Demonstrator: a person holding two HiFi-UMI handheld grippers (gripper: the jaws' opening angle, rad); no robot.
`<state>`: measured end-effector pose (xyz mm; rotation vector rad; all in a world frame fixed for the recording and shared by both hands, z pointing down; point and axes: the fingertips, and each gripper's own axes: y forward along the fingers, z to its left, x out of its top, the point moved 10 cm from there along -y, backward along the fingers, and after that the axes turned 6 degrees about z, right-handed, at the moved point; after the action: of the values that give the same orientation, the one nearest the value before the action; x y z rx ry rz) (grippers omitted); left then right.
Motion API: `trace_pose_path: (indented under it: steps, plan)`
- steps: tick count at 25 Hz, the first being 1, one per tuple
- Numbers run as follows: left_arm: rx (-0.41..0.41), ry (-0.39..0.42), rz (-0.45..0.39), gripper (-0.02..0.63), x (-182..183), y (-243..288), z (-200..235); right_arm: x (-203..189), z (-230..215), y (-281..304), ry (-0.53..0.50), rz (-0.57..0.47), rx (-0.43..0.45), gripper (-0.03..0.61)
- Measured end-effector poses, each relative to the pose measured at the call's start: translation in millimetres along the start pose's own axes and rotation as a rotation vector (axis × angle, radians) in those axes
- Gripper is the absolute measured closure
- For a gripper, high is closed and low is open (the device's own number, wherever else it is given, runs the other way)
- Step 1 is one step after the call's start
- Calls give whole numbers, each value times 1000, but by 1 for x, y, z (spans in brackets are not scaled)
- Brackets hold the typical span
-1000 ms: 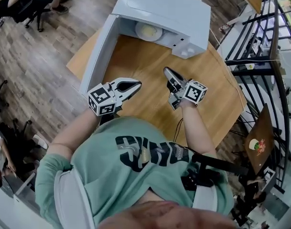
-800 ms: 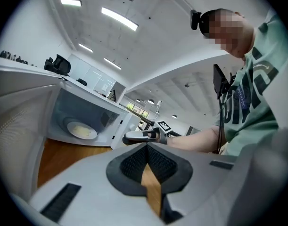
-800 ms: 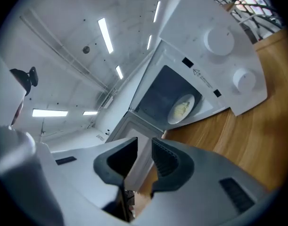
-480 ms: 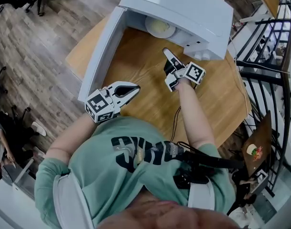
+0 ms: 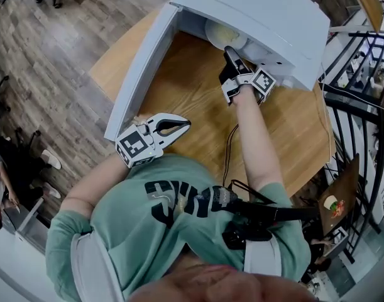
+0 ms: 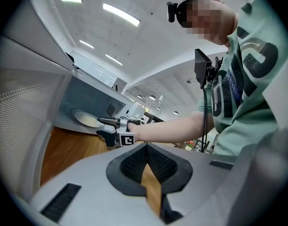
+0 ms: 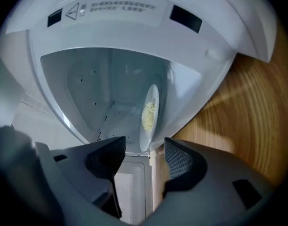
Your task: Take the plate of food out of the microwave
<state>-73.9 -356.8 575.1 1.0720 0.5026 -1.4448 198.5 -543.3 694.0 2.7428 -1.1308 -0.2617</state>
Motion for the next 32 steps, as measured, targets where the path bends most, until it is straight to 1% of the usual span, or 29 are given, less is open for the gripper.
trace_pose_path:
  steps: [4,11,16,17,18,19,20,21,22,27,32]
  plan:
    - [-7,-12,-3,612,-1,-1,1,0,-2,11,35,-6,7,337]
    - [0,-2,10,612,-5,-6,4,5,-5,22,65,-24,2,337]
    - [0,0,5,612,-7,-8,4,3,-11,20,128,-36,15,339]
    - [0,1,5,612,-7,-8,3,2,-11,19,130,-36,9,351]
    - [-1,2,5,612,-7,-7,3,2,-10,18,128,-37,-4,383]
    - [-1,2,5,612,-7,-7,2,2,-10,16,123,-44,-20,429]
    - [-2,1,7,612,-7,-7,2,3,-9,13,119,-55,-33,500]
    - [-2,0,9,612,-7,-8,3,4,-8,11,117,-67,-38,533]
    - [-1,-2,10,612,-7,-8,3,5,-7,9,119,-78,-37,551]
    - [-8,-12,22,612,-4,-5,1,7,-7,-3,124,-87,-8,558]
    - [-21,-8,27,612,-4,-6,0,-6,-6,-15,123,-66,20,558]
